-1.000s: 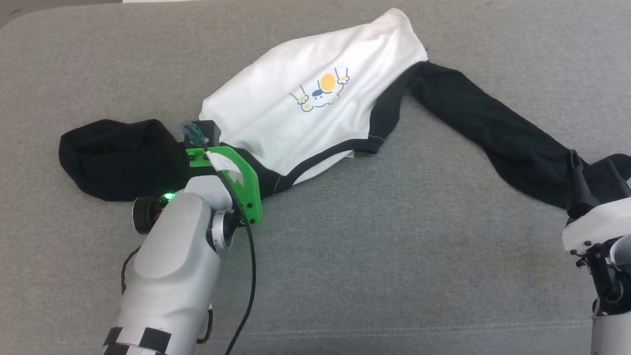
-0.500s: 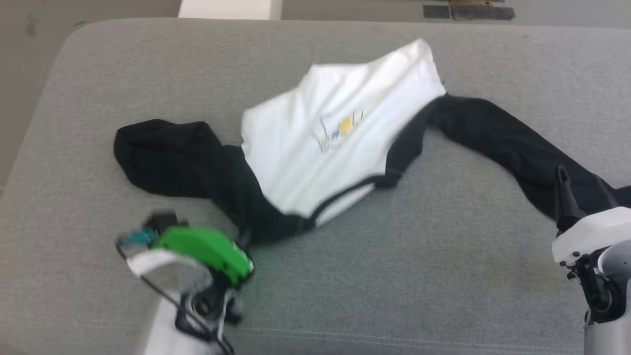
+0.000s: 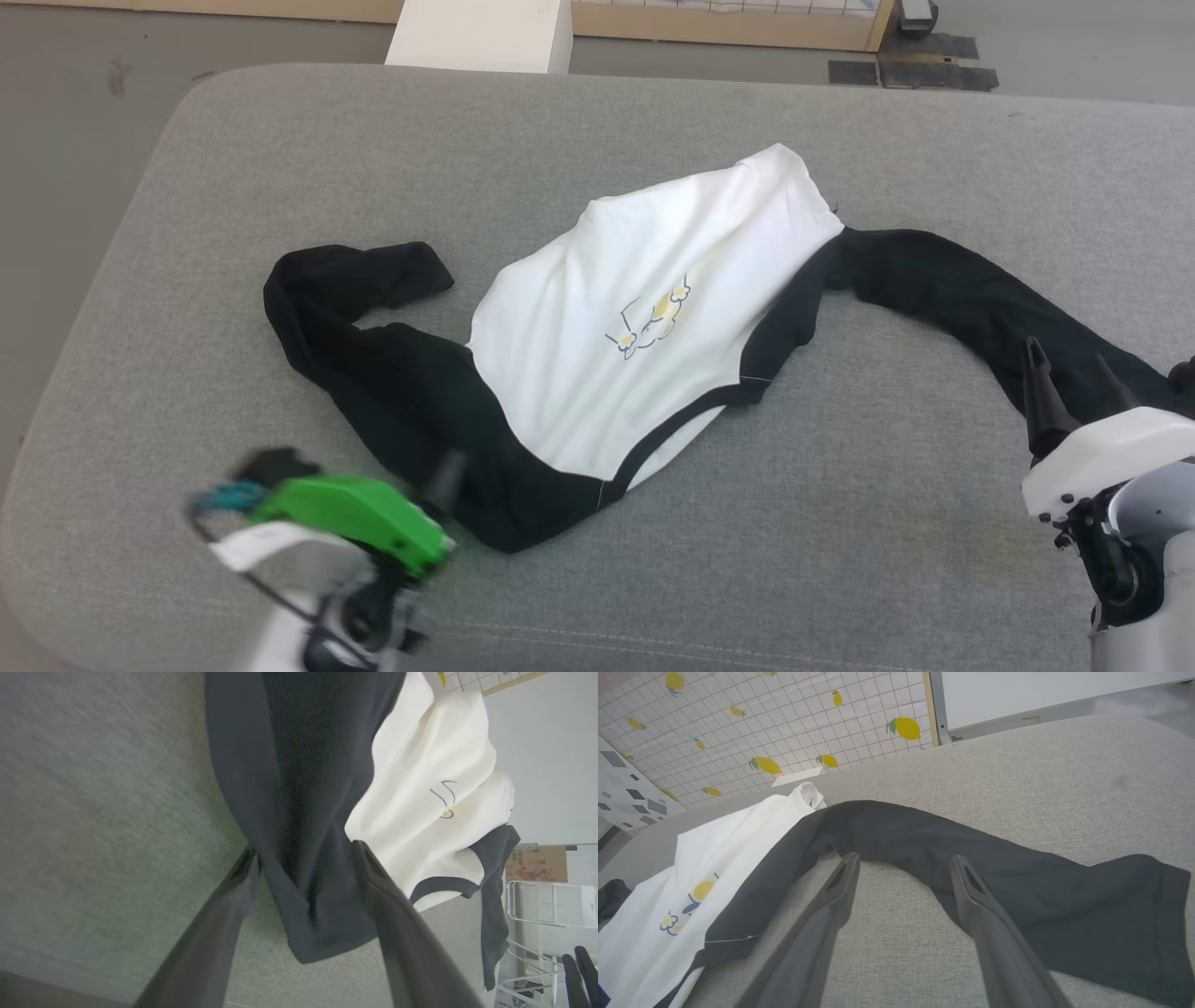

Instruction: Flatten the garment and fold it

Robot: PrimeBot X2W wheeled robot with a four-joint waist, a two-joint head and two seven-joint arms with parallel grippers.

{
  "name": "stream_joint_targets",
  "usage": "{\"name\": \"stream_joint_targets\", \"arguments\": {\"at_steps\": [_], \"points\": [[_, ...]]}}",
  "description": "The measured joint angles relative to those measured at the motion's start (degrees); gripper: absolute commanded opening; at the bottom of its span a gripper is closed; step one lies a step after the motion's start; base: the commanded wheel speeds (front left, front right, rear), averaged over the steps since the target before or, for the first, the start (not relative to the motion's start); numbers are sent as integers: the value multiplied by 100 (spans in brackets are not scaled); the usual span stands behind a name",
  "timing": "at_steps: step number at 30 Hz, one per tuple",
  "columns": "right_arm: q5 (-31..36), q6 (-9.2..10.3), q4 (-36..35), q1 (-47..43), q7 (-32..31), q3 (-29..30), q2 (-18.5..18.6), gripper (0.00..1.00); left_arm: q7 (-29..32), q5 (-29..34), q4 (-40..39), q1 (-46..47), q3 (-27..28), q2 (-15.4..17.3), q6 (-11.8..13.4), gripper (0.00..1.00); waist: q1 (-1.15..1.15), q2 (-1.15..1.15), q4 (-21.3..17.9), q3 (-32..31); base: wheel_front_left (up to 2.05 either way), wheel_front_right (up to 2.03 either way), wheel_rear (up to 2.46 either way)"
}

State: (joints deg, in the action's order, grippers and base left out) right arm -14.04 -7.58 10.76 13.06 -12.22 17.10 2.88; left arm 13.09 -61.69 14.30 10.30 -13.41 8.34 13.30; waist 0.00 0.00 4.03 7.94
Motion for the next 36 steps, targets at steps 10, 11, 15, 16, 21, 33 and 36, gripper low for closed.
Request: {"name": "stream_joint_targets", "arguments": {"at_steps": [10, 11, 15, 16, 21, 33, 36], "points": [[359, 0, 7, 101, -836, -248, 16, 100, -1958, 2334, -1248, 25, -208, 1428, 275, 100, 0, 0, 32, 113, 0, 0, 0], [452, 0, 46, 205, -1005, -263, 33, 100, -2264, 2532, -1255, 19, -249, 1433, 248, 100, 0, 0, 34, 152, 0, 0, 0], [957, 0, 355, 788, -1686, -305, 293, 100, -2735, 2869, -1256, 18, -205, 1300, 136, 100, 0, 0, 51, 333, 0, 0, 0], [1100, 0, 449, 918, -1820, -356, 397, 100, -2741, 2947, -1265, 17, -194, 1262, 123, 100, 0, 0, 57, 378, 0, 0, 0], [1536, 0, 1091, 1766, -2158, -699, 907, 100, -2782, 3521, -1588, 52, 112, 877, -26, 100, 0, 0, 112, 687, 0, 0, 0], [1847, 2, 2357, 2700, -2796, -1196, 1362, 100, -2782, 4269, -1631, 130, 628, 86, -656, 100, 0, 0, 416, 1329, 0, 0, 0], [1697, -3, 2365, 2717, -2810, -1229, 1538, 0, -2782, 4319, -1545, 130, 751, -20, -790, 100, 0, 0, 481, 1341, 0, 0, 0]]}}
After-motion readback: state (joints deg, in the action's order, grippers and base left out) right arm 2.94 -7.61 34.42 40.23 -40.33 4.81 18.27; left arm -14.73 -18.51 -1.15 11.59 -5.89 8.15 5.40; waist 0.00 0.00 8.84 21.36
